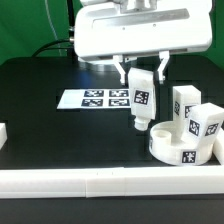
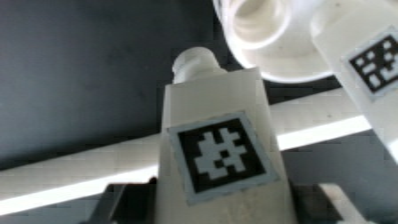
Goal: Assemble stool
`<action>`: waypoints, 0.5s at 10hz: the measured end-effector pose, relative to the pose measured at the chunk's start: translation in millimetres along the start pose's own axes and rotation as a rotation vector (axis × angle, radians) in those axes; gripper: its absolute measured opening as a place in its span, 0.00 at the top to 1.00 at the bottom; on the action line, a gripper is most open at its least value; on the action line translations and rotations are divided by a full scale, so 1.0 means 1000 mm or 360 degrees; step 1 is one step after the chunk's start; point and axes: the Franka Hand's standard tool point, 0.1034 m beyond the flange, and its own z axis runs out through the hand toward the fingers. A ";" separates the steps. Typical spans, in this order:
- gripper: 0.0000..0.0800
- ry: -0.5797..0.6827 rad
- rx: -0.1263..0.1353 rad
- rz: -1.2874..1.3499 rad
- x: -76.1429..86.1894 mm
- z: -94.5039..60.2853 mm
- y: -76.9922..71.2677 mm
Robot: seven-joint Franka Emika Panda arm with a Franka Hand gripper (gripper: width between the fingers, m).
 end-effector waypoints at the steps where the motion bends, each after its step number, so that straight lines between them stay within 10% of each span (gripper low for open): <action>1: 0.59 -0.0011 0.0016 0.0053 -0.002 0.000 -0.002; 5: 0.59 0.0009 0.0028 0.0078 -0.001 0.002 -0.001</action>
Offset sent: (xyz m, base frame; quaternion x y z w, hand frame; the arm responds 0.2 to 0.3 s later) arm 0.0000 0.0000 0.0000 0.0000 0.0000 0.0000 1.0000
